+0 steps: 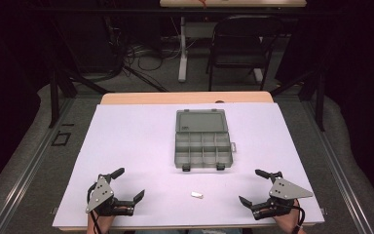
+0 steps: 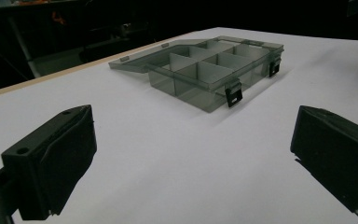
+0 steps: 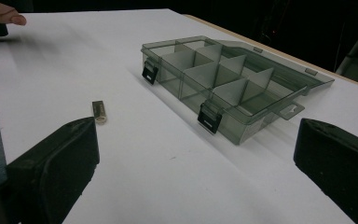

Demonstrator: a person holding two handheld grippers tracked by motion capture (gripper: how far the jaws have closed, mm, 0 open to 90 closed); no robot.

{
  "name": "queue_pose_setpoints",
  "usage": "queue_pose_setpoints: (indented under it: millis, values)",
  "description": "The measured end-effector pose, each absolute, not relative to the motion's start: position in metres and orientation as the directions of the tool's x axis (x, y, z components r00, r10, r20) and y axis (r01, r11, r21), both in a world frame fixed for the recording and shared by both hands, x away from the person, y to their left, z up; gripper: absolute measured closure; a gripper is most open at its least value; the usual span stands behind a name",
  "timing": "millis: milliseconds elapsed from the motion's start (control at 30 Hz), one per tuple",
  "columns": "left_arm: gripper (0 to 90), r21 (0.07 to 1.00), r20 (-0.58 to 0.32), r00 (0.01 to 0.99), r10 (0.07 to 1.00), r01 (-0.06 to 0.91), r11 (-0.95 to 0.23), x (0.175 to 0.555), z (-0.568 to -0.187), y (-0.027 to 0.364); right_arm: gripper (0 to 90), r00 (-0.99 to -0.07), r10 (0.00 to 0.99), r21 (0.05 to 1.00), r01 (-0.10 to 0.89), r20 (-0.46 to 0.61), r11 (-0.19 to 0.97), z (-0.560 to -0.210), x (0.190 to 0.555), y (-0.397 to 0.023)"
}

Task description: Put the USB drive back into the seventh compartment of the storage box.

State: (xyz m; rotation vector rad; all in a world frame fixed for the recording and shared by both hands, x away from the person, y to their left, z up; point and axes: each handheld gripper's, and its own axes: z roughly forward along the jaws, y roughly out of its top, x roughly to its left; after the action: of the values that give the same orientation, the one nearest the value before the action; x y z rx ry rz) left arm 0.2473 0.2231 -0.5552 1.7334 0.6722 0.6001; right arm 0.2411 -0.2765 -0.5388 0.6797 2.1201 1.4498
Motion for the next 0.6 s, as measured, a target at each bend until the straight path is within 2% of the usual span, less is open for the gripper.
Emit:
queue_pose_setpoints:
  millis: [600]
  values:
    - [0.3, 0.969, 0.064, 0.708, 0.703, 0.125, -0.213, 0.247, -0.553, 0.222, 0.0, -0.787, 0.610, 0.922, 0.164, -0.092, 0.352, -0.537, 0.249, -0.260]
